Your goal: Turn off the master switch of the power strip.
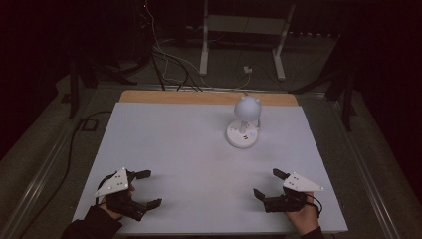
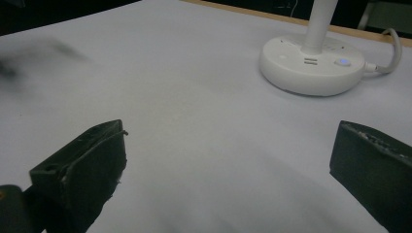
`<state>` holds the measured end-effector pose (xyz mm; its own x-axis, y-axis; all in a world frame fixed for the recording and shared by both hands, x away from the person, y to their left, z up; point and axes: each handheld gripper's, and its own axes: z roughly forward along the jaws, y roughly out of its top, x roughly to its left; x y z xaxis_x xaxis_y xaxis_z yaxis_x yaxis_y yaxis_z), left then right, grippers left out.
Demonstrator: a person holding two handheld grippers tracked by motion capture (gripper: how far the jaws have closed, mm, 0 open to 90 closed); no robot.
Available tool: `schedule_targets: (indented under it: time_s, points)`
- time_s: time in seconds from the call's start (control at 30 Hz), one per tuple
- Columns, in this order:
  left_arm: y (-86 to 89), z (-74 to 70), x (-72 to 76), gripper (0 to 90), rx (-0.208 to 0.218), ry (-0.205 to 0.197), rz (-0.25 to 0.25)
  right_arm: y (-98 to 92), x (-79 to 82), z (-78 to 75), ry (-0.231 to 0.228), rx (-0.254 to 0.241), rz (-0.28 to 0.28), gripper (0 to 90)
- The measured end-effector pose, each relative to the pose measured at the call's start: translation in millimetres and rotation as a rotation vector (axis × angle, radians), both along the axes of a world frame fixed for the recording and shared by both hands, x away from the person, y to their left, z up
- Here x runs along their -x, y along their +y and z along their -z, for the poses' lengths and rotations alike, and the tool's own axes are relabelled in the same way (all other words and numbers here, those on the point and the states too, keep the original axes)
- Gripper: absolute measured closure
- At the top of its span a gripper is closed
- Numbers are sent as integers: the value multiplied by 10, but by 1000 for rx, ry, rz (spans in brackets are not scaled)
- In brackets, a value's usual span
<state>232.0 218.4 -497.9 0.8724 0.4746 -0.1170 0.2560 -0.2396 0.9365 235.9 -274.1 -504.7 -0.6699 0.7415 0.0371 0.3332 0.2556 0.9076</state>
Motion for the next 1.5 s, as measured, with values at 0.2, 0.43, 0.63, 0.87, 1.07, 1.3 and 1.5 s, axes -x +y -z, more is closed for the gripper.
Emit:
schedule_targets:
  time_s: [0.2,0.43,0.63,0.87,1.07,1.3,1.5]
  points:
    - [-4,2,0,3,-3,2,2,-4,-7,-19,23,10,-7,0]
    - [-5,2,0,3,-7,3,4,0,-11,-21,52,7,-13,0]
    - [-4,1,0,3,-8,2,4,35,-2,-34,65,20,-22,0]
    - [-8,1,3,3,-11,2,6,89,20,-78,77,30,-31,0]
    - [-6,2,1,3,-10,3,5,129,5,-151,90,40,-26,0]
    - [-6,1,0,3,-7,3,5,170,-11,-225,87,44,-28,0]
    - [-6,0,1,3,-4,3,6,194,-40,-301,81,35,-31,0]
